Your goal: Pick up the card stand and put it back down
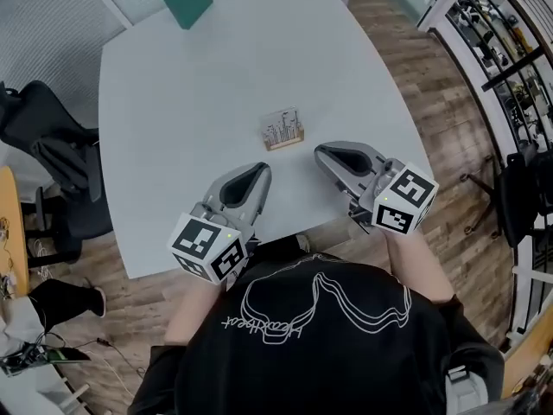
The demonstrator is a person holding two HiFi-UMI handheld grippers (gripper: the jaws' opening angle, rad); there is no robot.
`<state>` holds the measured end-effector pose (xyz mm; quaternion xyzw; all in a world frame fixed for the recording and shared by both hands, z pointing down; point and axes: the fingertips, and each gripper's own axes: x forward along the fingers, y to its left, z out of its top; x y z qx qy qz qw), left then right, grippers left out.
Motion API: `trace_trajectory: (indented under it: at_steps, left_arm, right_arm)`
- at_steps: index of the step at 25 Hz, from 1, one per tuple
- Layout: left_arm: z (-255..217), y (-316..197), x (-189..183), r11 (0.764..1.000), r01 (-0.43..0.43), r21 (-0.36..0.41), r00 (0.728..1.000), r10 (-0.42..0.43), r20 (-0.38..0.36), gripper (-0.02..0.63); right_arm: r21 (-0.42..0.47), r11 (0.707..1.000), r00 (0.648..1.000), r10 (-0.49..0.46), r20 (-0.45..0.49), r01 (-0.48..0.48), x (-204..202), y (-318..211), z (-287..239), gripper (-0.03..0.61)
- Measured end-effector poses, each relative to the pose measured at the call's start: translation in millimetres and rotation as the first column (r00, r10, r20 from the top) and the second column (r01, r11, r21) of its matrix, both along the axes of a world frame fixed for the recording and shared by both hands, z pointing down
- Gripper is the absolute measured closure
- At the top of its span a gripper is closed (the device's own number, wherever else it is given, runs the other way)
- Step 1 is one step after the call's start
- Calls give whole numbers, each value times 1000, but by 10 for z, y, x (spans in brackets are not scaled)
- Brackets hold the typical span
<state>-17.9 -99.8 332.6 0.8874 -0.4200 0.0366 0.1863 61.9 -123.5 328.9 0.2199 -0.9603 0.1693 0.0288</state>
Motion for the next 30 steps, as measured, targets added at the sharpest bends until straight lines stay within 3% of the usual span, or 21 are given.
trace_trajectory:
  at_steps: [10,18,26,30]
  left_arm:
    - [494,-419,-99,999,36,-21,996,-35,77,598]
    - [987,-672,-217,995,31,-92,995,-22,102,590]
    - [1411,-842,-185,983,22,-180,994,-2,114,504]
    - [1575,-917,-184,976,19,-218,994,4,107,486]
  right_arm:
    - [-70,997,999,17,-34,-20,52,-493,498,539]
    - [-86,995,985,28,-170,-43,-2,-791,1057,508]
    - [-80,997,944,-33,-329,7,-51,-938,1552,456]
    - [-79,996,929,-69,-364,43,-111,-985,1700,425]
